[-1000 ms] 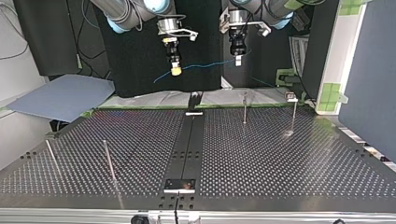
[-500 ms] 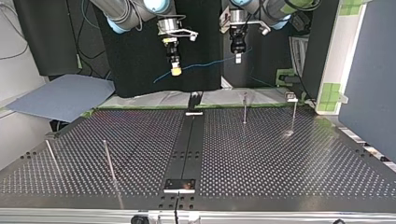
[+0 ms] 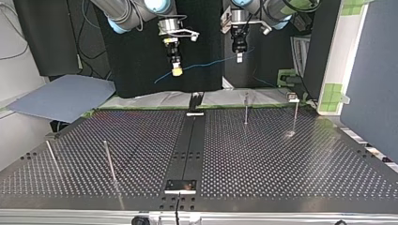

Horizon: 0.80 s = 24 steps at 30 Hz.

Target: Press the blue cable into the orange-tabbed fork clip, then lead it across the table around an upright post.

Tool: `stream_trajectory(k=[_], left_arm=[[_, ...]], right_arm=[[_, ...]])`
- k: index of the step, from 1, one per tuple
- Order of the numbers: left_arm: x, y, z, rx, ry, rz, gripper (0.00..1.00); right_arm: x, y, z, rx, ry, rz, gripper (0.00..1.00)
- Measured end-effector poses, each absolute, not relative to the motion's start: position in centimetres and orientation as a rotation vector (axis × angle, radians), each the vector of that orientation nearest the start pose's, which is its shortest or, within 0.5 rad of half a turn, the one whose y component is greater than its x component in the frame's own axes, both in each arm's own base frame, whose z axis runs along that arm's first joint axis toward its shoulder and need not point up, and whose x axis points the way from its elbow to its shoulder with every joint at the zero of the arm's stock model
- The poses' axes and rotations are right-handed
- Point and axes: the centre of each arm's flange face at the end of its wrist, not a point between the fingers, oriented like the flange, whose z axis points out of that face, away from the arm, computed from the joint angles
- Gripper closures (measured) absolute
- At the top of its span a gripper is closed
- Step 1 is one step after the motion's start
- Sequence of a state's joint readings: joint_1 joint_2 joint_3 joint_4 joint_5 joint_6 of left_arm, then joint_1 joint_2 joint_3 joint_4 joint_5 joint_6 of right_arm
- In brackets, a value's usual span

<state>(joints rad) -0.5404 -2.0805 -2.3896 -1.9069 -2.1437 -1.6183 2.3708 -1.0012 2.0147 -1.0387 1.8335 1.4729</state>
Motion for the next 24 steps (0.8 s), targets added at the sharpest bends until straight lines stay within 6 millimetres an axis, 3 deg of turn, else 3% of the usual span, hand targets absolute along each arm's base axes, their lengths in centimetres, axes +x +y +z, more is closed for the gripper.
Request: stream_trajectory(k=[9,24], left_arm=[[28.1,-26.1,4.6,-0.026,1.65,0.029,1.0],[28.1,-26.1,4.5,-0.026,1.65,0.029,1.0]], right_arm=[[47.7,-27.9,6.5,1.66,-0.822,1.473,1.0],[45.1,-26.6,-1.0,1.743,-0.91,1.226,1.0]])
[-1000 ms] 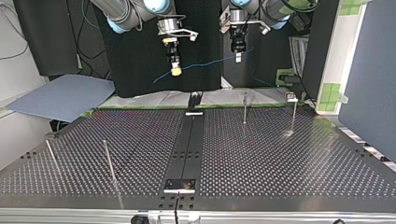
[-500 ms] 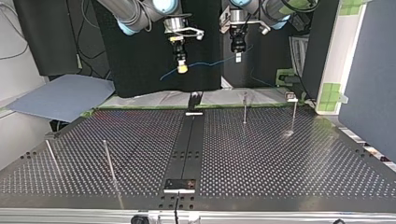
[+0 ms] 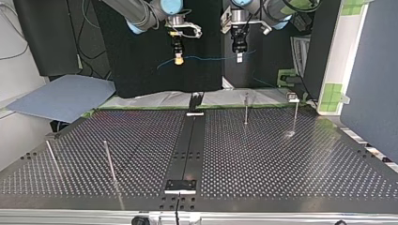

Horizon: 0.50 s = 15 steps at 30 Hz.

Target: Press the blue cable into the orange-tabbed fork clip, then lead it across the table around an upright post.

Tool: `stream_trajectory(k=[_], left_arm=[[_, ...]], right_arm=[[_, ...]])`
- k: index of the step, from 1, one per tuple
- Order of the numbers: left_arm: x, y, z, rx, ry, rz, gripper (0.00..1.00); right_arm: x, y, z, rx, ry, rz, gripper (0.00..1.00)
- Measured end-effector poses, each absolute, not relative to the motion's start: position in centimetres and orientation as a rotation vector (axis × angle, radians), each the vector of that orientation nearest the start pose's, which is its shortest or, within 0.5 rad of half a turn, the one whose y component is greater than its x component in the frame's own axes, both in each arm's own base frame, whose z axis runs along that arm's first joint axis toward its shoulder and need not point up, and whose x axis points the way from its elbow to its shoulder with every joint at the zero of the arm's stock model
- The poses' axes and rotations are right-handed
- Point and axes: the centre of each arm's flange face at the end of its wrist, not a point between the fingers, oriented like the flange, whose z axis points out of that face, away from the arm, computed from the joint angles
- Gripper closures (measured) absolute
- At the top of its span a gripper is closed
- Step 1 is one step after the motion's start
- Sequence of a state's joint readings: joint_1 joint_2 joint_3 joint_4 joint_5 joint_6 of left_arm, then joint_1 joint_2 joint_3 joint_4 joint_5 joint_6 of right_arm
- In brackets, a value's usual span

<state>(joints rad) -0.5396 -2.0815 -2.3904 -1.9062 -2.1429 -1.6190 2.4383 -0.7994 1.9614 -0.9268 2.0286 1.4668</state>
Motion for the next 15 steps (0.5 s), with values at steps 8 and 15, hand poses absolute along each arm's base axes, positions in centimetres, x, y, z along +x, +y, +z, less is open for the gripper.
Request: stream_trajectory(k=[8,15], left_arm=[[28.0,-26.0,5.0,-0.039,1.653,-0.045,1.0],[29.2,-25.5,6.9,-0.085,1.627,-0.118,1.0]], right_arm=[[44.5,-26.6,-2.3,1.727,-0.951,1.23,1.0],[45.9,-27.5,0.8,1.67,-0.978,1.374,1.0]])
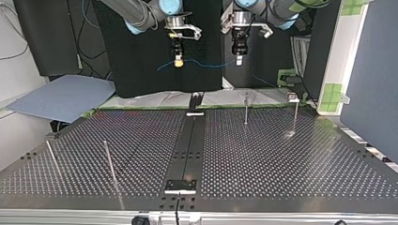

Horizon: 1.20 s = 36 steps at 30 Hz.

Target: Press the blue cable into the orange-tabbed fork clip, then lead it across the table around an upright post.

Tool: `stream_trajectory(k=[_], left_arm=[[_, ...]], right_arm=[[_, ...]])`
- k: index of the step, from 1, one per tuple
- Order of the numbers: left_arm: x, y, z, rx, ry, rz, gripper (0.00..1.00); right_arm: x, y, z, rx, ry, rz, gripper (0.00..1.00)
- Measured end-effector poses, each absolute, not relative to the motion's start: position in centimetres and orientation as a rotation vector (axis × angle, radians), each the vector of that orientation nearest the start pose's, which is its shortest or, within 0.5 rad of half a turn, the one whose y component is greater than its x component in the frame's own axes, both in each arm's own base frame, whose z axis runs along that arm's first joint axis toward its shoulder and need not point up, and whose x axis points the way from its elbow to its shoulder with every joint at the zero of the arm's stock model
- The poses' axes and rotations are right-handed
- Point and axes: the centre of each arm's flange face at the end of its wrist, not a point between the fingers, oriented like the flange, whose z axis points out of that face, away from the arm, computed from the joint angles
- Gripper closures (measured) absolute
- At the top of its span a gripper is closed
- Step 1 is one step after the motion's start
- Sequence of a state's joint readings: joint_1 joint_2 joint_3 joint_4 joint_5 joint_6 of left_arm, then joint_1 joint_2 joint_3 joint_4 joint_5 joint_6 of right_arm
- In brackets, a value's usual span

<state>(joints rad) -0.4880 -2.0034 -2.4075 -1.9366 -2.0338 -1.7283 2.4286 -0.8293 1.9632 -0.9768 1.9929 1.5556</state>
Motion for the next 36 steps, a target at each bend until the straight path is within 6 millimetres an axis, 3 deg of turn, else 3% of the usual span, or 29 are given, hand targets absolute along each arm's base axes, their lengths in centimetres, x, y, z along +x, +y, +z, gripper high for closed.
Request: stream_trajectory(k=[4,8,27,36], left_arm=[[30.1,-24.9,7.1,-0.113,1.614,-0.147,1.0],[31.1,-24.1,6.3,-0.122,1.612,-0.156,1.0],[34.6,-20.0,1.4,-0.141,1.623,-0.128,1.0],[37.6,-18.6,1.2,-0.172,1.6,-0.161,1.0]], right_arm=[[46.7,-27.9,2.4,1.644,-0.987,1.458,1.0],[47.3,-28.1,2.1,1.653,-0.995,1.505,1.0],[51.1,-30.1,-3.1,1.746,-0.967,1.537,1.0],[51.6,-31.6,-5.9,1.785,-0.982,1.477,1.0]])
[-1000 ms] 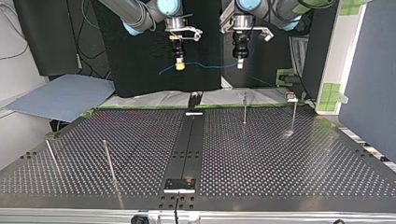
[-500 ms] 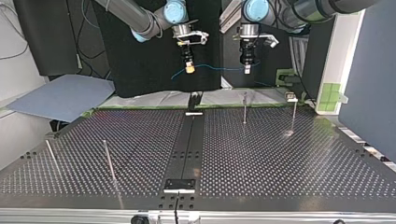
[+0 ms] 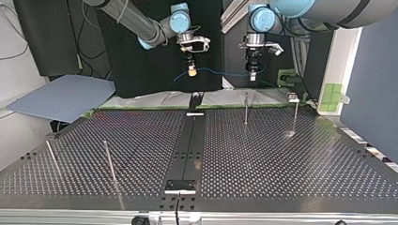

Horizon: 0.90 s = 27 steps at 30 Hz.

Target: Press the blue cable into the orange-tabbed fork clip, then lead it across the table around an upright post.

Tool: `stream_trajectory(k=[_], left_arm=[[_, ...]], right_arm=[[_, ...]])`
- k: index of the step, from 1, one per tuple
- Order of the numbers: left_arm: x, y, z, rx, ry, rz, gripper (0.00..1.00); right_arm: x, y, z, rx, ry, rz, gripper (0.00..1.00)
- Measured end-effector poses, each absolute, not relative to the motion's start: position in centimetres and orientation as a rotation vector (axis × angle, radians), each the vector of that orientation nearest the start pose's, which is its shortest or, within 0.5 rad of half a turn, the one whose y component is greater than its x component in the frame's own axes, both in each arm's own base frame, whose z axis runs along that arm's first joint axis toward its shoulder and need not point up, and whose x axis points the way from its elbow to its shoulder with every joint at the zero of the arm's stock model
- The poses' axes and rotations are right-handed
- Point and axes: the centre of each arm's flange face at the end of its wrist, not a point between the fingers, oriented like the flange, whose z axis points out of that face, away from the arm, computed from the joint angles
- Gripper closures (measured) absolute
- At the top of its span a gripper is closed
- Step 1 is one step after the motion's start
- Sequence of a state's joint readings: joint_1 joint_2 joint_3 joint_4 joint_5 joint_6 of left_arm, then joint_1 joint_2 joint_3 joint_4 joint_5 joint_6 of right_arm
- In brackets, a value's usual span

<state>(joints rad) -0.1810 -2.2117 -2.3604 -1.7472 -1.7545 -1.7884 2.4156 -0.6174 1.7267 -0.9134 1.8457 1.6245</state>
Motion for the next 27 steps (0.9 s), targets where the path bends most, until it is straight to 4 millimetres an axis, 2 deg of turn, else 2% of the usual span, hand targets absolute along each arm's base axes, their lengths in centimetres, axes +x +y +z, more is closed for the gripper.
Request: stream_trajectory(k=[7,11,19,23,27], left_arm=[[40.0,-16.9,0.1,-0.211,1.594,-0.159,1.0],[40.9,-15.5,-1.1,-0.248,1.602,-0.13,1.0],[43.8,-12.3,-3.2,-0.342,1.584,-0.077,1.0],[45.2,-11.0,-4.4,-0.347,1.588,-0.067,1.0],[46.0,-10.5,-5.6,-0.331,1.611,-0.069,1.0]], right_arm=[[52.5,-32.8,-7.5,1.812,-0.968,1.442,1.0],[52.8,-33.6,-7.9,1.809,-0.959,1.434,1.0],[52.8,-34.6,-10.0,1.842,-0.951,1.375,1.0],[53.1,-35.3,-10.0,1.837,-0.945,1.373,1.0],[53.6,-36.2,-9.5,1.829,-0.935,1.374,1.0]])
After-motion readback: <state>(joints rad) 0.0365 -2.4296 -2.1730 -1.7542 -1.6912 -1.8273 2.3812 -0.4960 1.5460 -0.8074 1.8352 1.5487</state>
